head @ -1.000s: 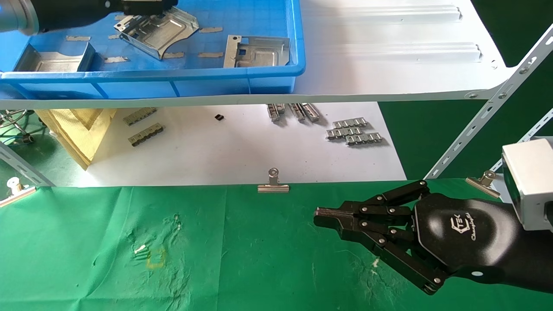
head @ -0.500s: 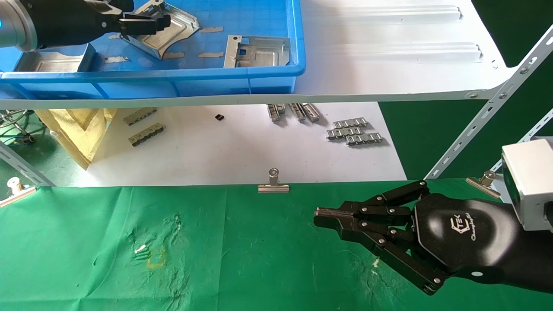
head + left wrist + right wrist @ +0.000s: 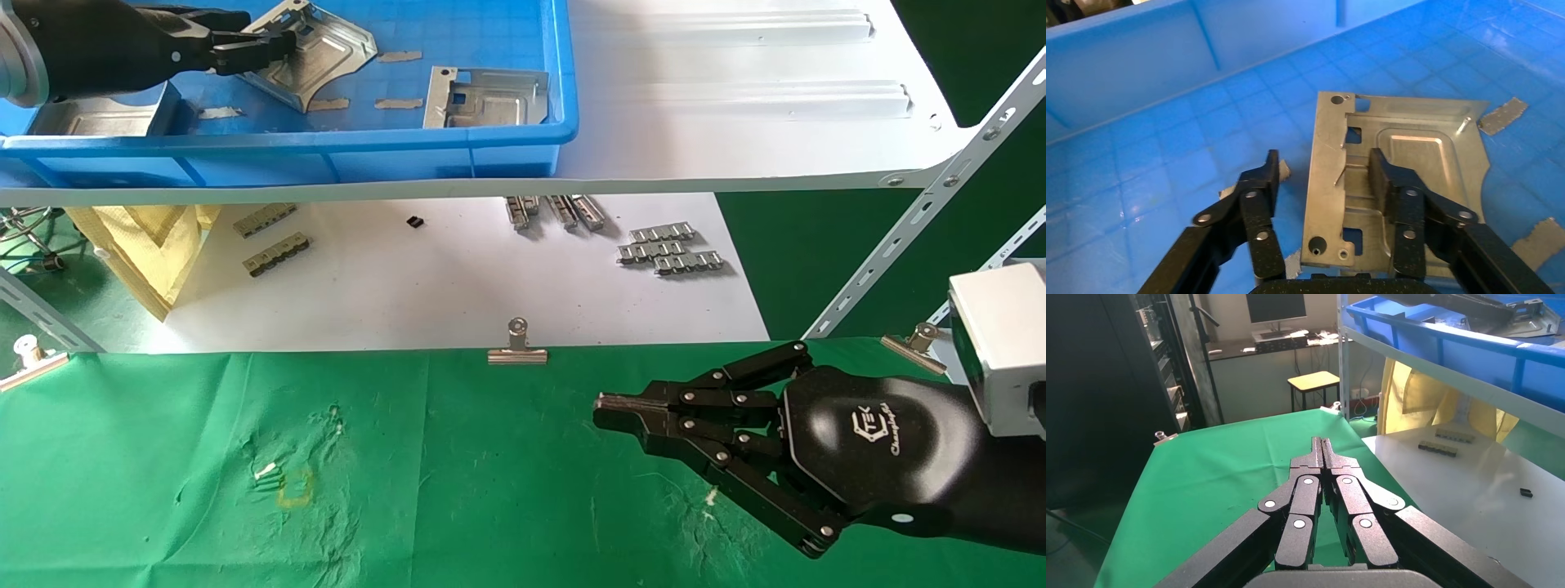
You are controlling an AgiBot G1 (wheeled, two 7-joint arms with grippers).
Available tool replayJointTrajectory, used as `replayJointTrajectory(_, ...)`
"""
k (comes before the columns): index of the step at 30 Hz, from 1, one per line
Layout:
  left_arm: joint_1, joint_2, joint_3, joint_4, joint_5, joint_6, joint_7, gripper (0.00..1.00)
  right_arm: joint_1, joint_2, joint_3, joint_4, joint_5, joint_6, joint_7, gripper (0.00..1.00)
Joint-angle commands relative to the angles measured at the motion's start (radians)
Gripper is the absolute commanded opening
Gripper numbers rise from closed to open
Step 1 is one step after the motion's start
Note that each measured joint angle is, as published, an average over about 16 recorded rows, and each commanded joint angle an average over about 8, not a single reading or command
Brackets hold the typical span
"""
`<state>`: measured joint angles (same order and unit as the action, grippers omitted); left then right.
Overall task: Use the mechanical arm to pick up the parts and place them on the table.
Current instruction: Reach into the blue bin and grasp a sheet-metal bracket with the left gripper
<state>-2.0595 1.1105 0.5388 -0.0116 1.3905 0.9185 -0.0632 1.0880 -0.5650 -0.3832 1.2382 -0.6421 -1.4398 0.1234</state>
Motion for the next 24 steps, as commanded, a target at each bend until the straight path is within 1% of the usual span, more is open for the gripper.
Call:
replayJointTrajectory(1, -0.002, -0.002, 0.002, 0.003, 0.003, 0.007, 0.001, 0.00, 0.000, 0.000, 0.000, 0.000, 0.000, 0.000, 0.000, 0.00)
replayJointTrajectory(7, 0.000, -0.007, -0.003, 0.001, -0.004, 0.022, 0.013, 0.00, 0.000, 0.000, 0.000, 0.000, 0.000, 0.000, 0.000, 0.00)
replayJointTrajectory(8, 0.001, -0.008, -0.004, 0.000, -0.006, 0.024, 0.016, 0.00, 0.000, 0.000, 0.000, 0.000, 0.000, 0.000, 0.000, 0.02)
replayJointTrajectory(9, 0.001, -0.009, -0.006, -0.001, -0.009, 0.026, 0.019, 0.00, 0.000, 0.000, 0.000, 0.000, 0.000, 0.000, 0.000, 0.12)
replayJointTrajectory(15, -0.006, -0.031, -0.028, -0.015, -0.041, 0.063, 0.044, 0.00, 0.000, 0.000, 0.000, 0.000, 0.000, 0.000, 0.000, 0.87)
replayJointTrajectory(16, -0.009, -0.038, -0.033, -0.019, -0.049, 0.079, 0.050, 0.00, 0.000, 0.000, 0.000, 0.000, 0.000, 0.000, 0.000, 0.97)
replayJointTrajectory(17, -0.012, -0.046, -0.039, -0.023, -0.056, 0.098, 0.057, 0.00, 0.000, 0.000, 0.000, 0.000, 0.000, 0.000, 0.000, 1.00)
replayJointTrajectory(21, -0.018, -0.079, -0.057, -0.042, -0.085, 0.213, 0.087, 0.00, 0.000, 0.000, 0.000, 0.000, 0.000, 0.000, 0.000, 1.00)
replayJointTrajectory(24, -0.015, -0.105, -0.067, -0.057, -0.102, 0.335, 0.116, 0.00, 0.000, 0.000, 0.000, 0.000, 0.000, 0.000, 0.000, 1.00)
